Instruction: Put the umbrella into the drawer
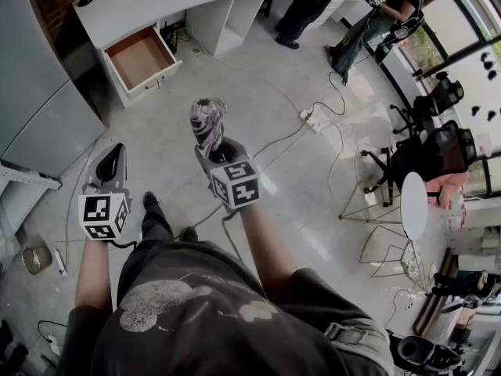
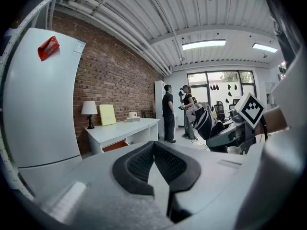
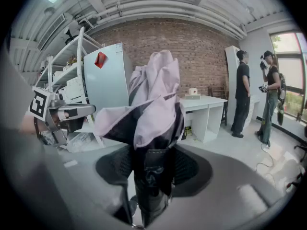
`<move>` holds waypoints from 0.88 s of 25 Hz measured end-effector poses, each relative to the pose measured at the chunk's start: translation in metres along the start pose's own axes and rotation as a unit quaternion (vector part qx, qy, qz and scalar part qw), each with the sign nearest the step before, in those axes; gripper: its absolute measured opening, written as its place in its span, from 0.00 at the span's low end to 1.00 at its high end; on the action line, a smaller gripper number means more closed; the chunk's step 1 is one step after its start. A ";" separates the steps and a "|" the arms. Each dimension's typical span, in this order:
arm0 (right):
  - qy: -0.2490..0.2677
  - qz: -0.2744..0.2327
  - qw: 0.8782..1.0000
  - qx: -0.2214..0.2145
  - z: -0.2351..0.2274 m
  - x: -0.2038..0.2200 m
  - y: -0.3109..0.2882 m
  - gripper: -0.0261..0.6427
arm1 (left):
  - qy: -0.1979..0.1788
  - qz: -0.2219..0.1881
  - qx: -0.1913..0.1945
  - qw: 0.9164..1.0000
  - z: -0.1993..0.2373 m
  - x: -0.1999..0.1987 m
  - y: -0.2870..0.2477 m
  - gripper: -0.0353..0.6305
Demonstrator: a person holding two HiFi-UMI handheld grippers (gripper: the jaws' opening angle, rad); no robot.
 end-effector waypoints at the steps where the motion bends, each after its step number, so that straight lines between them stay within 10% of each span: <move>1: 0.003 0.001 1.000 0.002 -0.001 0.001 0.000 0.36 | 0.001 -0.001 0.000 1.000 0.000 0.000 -0.001 0.07; 22: 0.000 0.006 0.999 0.032 -0.022 0.029 0.044 0.36 | 0.000 -0.004 -0.003 1.000 -0.027 -0.002 0.015 0.07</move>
Point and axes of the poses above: the fingertips, and each gripper's own axes: y backward along the fingers, z to its left, x out of its underside, the point moved 2 cm from there along y, backward along the fingers, and after that the axes turned 2 degrees about -z, right-handed, at the moved point
